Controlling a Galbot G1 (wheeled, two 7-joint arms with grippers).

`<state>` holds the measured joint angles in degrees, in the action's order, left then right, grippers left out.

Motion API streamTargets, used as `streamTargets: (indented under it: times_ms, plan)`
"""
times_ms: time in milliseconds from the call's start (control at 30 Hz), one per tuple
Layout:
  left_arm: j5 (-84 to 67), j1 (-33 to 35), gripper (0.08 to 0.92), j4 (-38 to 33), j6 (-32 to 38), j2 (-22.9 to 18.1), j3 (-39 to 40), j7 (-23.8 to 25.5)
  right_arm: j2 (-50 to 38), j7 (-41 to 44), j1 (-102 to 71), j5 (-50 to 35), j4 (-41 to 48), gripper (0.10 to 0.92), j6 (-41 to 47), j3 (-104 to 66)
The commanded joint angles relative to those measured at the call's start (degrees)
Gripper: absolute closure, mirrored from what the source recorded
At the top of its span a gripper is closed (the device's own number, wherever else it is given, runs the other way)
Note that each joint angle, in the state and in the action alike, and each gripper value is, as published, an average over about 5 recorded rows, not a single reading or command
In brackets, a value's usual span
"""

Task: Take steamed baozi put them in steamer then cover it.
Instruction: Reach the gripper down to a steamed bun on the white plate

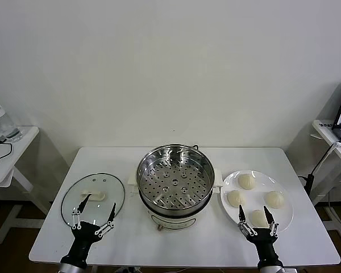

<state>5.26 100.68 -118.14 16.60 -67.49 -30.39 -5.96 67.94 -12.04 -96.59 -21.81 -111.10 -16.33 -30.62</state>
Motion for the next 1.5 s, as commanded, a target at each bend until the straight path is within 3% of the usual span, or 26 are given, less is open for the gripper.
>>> streamTargets:
  times_ms: [33,200,500,633,800,1133,1333,1500]
  plan:
    - [0.0,0.3,0.177,-0.4,0.3,0.0,0.1,0.1,0.1,-1.2,1.9,-0.3,0.1,0.203,3.2,-1.2]
    - [0.2,0.2,0.177,-1.0,0.7,0.0,0.4,0.2,-3.5,-3.7,11.0,-4.0,1.6,0.203,10.6,-2.8]
    - [0.6,0.0,0.177,-2.0,1.3,-0.1,1.1,0.3,-15.4,-2.0,36.0,-16.3,16.2,0.203,16.8,5.0]
    - [0.9,0.2,0.177,-2.5,1.4,-0.2,1.3,0.3,-20.8,4.9,45.8,-21.1,24.5,0.203,19.8,11.6]
    - [1.5,0.6,0.177,-2.9,2.1,-0.5,1.5,0.3,-28.8,21.6,54.8,-21.8,33.4,0.203,22.0,21.4]
    - [1.7,1.4,0.177,-3.9,1.9,-0.9,1.3,0.1,-36.0,59.3,73.9,-3.9,44.7,0.203,21.9,42.6]
    - [1.7,1.9,0.177,-4.5,1.3,-1.0,0.6,0.0,-34.5,75.5,85.4,10.3,50.6,0.203,18.8,52.3]
    - [1.7,2.1,0.177,-4.8,1.1,-1.3,0.4,-0.1,-31.2,83.4,92.3,22.2,55.3,0.203,15.3,57.7]
